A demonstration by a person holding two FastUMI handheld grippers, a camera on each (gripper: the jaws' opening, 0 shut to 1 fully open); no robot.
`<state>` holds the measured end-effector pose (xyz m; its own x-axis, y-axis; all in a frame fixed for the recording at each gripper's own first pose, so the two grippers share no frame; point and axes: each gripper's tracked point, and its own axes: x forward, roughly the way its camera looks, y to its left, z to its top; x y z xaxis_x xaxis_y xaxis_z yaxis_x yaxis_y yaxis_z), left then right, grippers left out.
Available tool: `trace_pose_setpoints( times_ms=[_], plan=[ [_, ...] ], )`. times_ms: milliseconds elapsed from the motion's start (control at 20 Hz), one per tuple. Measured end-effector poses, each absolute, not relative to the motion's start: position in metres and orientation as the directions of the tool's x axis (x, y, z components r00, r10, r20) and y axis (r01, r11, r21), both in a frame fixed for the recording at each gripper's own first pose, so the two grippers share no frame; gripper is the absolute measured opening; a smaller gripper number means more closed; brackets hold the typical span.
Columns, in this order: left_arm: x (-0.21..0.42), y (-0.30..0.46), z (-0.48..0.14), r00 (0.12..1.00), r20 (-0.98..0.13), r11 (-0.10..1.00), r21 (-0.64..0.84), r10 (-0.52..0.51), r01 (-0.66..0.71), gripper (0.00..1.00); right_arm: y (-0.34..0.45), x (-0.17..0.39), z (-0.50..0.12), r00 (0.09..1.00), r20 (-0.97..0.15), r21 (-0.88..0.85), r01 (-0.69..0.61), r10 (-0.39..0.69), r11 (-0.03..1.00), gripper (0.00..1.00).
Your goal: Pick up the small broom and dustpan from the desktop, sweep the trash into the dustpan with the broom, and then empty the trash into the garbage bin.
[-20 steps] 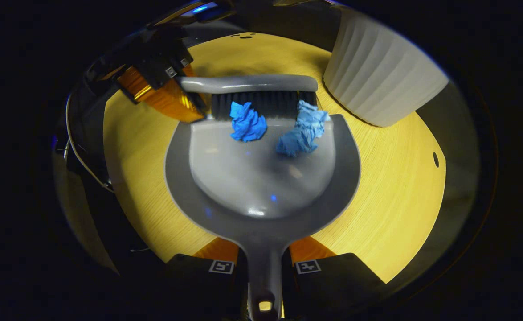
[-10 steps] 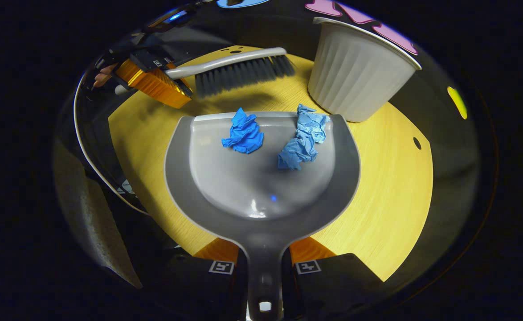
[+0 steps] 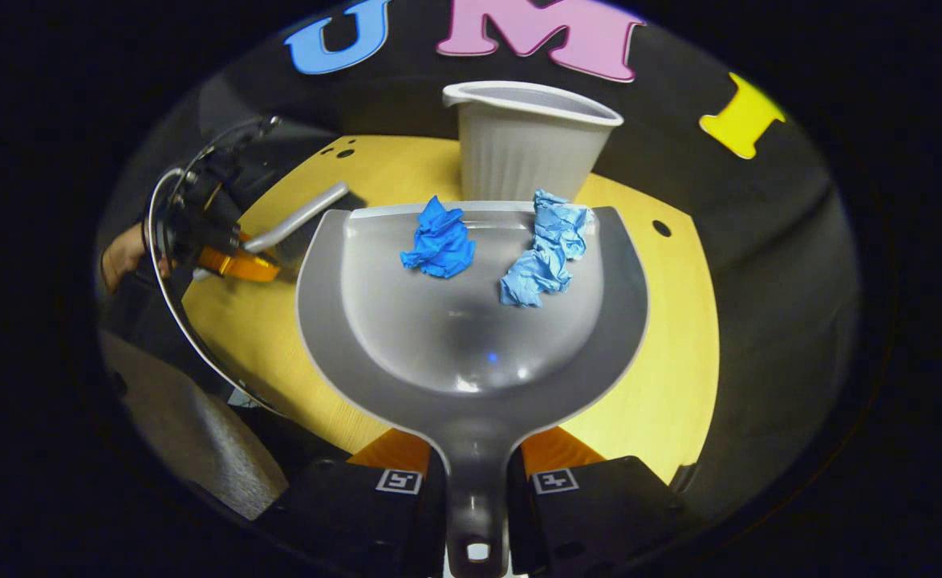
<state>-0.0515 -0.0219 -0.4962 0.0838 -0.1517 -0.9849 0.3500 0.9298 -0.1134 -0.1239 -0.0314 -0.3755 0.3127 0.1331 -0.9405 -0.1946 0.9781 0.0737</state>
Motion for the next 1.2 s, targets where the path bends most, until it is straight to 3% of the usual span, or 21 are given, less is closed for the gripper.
trace_pose_setpoints(
  times_ms=[100, 300, 400, 450, 600, 850, 1200],
  plan=[
    [-0.055, -0.019, -0.503, 0.074, -0.984, 0.929, -0.124, -0.159, 0.348, 0.25, -0.044, -0.107, -0.353, 0.344, -0.932, 0.064, -0.142, 0.110, 0.988, 0.35],
    [-0.056, -0.020, -0.505, 0.066, -0.983, 0.924, -0.137, -0.172, 0.358, 0.29, -0.080, -0.064, -0.312, 0.392, -0.919, 0.027, -0.067, 0.051, 0.997, 0.35],
    [-0.057, -0.021, -0.505, 0.056, -0.982, 0.920, -0.148, -0.180, 0.363, 0.29, -0.094, -0.044, -0.298, 0.395, -0.918, 0.007, -0.052, 0.027, 0.999, 0.40],
    [-0.056, -0.021, -0.507, 0.051, -0.982, 0.916, -0.150, -0.182, 0.371, 0.28, -0.101, -0.032, -0.294, 0.390, -0.921, -0.004, -0.050, 0.016, 0.999, 0.35],
    [-0.056, -0.023, -0.507, 0.042, -0.982, 0.909, -0.154, -0.184, 0.387, 0.25, -0.121, 0.007, -0.289, 0.366, -0.930, -0.049, -0.066, -0.022, 0.997, 0.35],
    [-0.060, -0.022, -0.507, 0.044, -0.981, 0.910, -0.160, -0.191, 0.382, 0.29, -0.150, 0.063, -0.289, 0.336, -0.926, -0.252, -0.205, -0.174, 0.946, 0.35],
    [-0.064, -0.022, -0.507, 0.042, -0.979, 0.917, -0.173, -0.201, 0.359, 0.29, -0.136, 0.124, -0.296, 0.320, -0.905, -0.405, -0.438, -0.282, 0.802, 0.35]
  ],
)
